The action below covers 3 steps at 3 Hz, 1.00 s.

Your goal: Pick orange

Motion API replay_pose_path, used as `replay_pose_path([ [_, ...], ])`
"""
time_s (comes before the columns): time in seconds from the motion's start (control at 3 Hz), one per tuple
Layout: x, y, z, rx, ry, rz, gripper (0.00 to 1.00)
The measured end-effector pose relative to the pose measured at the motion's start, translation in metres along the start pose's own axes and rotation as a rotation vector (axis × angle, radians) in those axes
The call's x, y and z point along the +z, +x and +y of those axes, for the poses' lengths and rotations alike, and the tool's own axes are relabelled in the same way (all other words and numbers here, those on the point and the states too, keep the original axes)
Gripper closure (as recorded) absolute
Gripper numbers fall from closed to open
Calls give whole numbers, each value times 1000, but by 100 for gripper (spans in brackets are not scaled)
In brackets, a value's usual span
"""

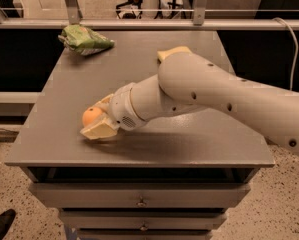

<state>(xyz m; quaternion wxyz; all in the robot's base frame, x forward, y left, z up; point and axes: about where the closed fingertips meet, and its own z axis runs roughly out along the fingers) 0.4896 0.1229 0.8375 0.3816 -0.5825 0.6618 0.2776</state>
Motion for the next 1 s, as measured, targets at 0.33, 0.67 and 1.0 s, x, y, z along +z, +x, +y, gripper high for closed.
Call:
replay_pose_path([
  [0.33,-29,-19,-11,-2,49,-85,93],
  [0.67,-77,-34,-29,-20,128,-180,100],
  [1.0,-77,-33,-29,-21,129,-179,100],
])
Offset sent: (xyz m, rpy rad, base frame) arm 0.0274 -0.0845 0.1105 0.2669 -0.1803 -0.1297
